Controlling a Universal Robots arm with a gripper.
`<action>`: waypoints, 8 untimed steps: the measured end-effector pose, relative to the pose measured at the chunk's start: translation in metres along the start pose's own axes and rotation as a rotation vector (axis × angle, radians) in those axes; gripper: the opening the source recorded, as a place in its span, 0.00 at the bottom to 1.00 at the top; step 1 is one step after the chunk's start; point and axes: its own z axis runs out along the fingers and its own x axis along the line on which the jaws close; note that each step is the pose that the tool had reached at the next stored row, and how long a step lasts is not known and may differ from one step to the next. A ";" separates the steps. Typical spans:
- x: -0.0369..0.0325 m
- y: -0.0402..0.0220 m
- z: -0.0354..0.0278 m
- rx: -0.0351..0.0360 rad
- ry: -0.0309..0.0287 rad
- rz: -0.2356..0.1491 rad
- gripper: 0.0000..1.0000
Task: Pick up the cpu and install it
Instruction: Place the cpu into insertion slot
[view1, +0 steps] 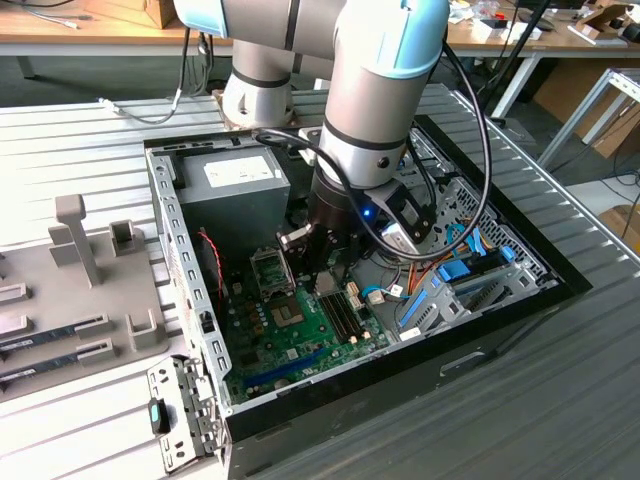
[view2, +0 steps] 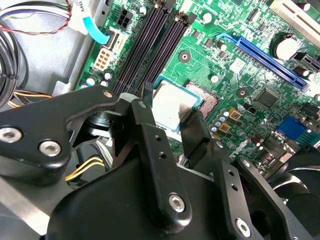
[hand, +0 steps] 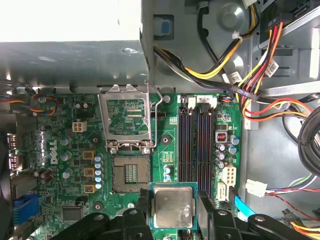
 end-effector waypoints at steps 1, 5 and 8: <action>0.0000 0.0000 0.0002 0.0000 0.0000 0.000 0.47; 0.0003 0.0005 0.0017 -0.0001 0.0000 0.000 0.47; 0.0008 0.0041 0.0028 0.0000 0.0000 0.000 0.47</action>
